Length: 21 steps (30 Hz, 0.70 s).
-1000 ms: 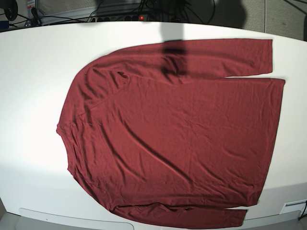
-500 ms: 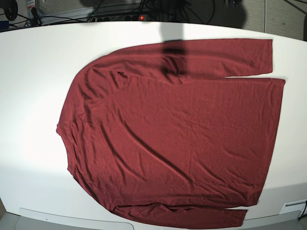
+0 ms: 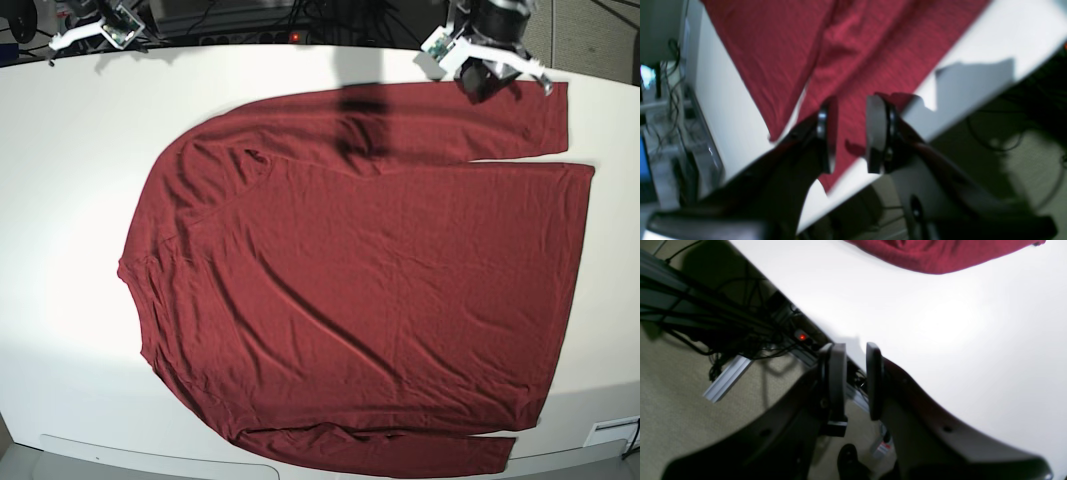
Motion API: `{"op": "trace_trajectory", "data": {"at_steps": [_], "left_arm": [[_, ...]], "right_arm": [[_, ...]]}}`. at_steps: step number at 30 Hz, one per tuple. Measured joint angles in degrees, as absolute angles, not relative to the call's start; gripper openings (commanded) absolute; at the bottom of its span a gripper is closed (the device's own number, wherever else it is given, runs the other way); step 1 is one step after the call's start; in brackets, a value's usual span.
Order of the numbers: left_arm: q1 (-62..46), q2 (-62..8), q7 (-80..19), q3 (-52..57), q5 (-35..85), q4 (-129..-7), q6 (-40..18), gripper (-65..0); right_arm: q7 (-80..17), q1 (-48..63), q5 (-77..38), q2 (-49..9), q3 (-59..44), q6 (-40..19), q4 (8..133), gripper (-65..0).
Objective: Fold the T-shirt properly
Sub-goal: 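Move both grippers from rest toward the shirt's shoulder edge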
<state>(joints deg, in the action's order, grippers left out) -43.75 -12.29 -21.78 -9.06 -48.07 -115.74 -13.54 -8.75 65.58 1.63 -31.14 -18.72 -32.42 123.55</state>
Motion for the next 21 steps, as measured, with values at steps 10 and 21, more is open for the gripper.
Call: {"op": "trace_trajectory", "data": {"at_steps": [10,21], "left_arm": [[-42.63,-21.08,-21.06,-9.06,-48.03,-110.02,-15.18,-45.4],[-36.82,-24.99,-19.4,-9.06,-48.66,-98.13,-12.21,-45.4]], "right_arm": [[-12.12,63.81,1.52,-31.05,-18.72,-32.42,123.81,-53.5],[-12.12,63.81,1.52,-30.87,-18.72,-32.42,123.81,-53.5]]}}
